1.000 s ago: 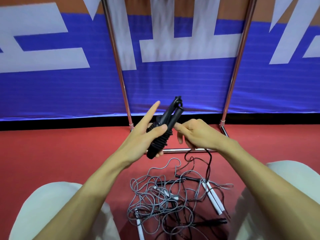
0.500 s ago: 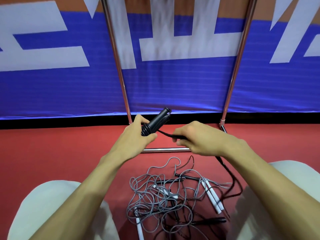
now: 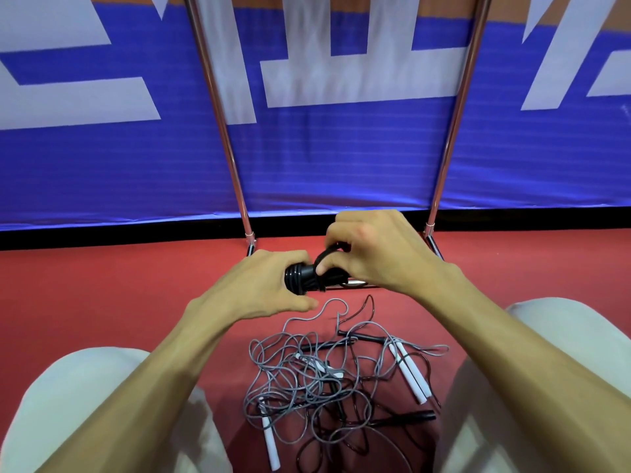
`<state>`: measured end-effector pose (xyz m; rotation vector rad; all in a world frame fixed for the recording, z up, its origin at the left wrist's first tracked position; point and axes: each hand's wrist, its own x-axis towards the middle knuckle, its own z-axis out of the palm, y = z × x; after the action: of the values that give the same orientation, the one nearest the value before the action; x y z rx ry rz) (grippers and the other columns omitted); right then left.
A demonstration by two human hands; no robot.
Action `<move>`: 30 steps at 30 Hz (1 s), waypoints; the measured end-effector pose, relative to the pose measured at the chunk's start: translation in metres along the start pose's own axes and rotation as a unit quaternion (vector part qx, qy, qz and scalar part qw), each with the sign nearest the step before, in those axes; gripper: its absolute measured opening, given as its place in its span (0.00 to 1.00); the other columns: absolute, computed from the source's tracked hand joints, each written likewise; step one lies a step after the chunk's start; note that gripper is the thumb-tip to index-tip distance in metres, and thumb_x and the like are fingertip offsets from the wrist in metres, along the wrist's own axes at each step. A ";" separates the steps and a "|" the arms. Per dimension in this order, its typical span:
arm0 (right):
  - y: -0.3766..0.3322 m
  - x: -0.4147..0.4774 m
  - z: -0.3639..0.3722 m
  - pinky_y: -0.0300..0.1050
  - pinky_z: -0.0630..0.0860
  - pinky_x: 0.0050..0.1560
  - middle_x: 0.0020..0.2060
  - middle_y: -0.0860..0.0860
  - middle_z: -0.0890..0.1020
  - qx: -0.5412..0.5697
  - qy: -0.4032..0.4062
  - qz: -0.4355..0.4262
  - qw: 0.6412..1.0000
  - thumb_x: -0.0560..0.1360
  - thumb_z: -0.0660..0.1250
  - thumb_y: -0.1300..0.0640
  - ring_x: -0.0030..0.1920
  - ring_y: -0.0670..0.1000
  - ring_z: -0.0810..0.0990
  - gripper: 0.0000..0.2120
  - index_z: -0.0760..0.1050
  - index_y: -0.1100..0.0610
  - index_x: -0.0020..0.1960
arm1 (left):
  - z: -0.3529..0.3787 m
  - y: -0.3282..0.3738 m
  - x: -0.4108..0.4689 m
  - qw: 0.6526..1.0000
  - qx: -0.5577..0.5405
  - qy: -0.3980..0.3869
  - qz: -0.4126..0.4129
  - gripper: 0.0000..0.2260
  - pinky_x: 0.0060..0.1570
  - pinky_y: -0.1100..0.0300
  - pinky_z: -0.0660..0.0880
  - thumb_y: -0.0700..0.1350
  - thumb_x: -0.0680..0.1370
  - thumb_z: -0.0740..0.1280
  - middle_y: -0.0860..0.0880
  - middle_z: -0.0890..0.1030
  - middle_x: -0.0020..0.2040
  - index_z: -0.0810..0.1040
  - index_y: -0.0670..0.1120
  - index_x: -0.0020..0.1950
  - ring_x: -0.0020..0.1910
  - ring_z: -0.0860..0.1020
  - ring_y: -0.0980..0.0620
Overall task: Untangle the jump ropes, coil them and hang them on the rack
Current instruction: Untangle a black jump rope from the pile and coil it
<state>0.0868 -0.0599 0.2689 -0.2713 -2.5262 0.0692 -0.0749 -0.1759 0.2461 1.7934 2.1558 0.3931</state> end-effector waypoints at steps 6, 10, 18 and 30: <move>-0.006 0.006 -0.003 0.43 0.71 0.37 0.33 0.44 0.78 0.101 -0.106 0.172 0.974 0.56 0.80 0.42 0.36 0.47 0.75 0.20 0.73 0.49 0.39 | 0.007 0.011 -0.003 0.999 -0.036 -0.029 0.014 0.17 0.31 0.57 0.66 0.71 0.63 0.70 0.55 0.73 0.27 0.76 0.61 0.40 0.28 0.69 0.55; 0.010 0.007 -0.004 0.38 0.68 0.33 0.31 0.46 0.77 0.269 -0.152 0.272 0.911 0.55 0.83 0.51 0.30 0.46 0.72 0.22 0.73 0.53 0.39 | 0.011 0.021 -0.007 0.996 -0.083 -0.024 0.024 0.12 0.32 0.55 0.69 0.67 0.64 0.68 0.52 0.75 0.30 0.76 0.62 0.41 0.28 0.71 0.53; 0.032 0.005 0.002 0.36 0.63 0.28 0.26 0.49 0.76 0.514 -0.094 0.301 0.798 0.69 0.70 0.67 0.26 0.46 0.68 0.02 0.78 0.64 0.41 | -0.009 0.028 -0.010 0.905 -0.422 0.052 0.001 0.15 0.31 0.49 0.76 0.46 0.66 0.68 0.38 0.81 0.40 0.76 0.48 0.52 0.34 0.78 0.42; 0.016 -0.003 0.008 0.33 0.65 0.30 0.20 0.48 0.70 0.154 -0.231 0.198 0.940 0.80 0.56 0.42 0.23 0.45 0.70 0.26 0.74 0.55 0.30 | -0.015 0.012 -0.004 0.889 -0.420 0.172 -0.060 0.04 0.33 0.53 0.76 0.41 0.77 0.69 0.47 0.80 0.36 0.75 0.47 0.48 0.34 0.78 0.45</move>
<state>0.0875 -0.0445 0.2586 -0.7008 -2.8195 0.7616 -0.0698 -0.1777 0.2649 1.1330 1.8116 1.4398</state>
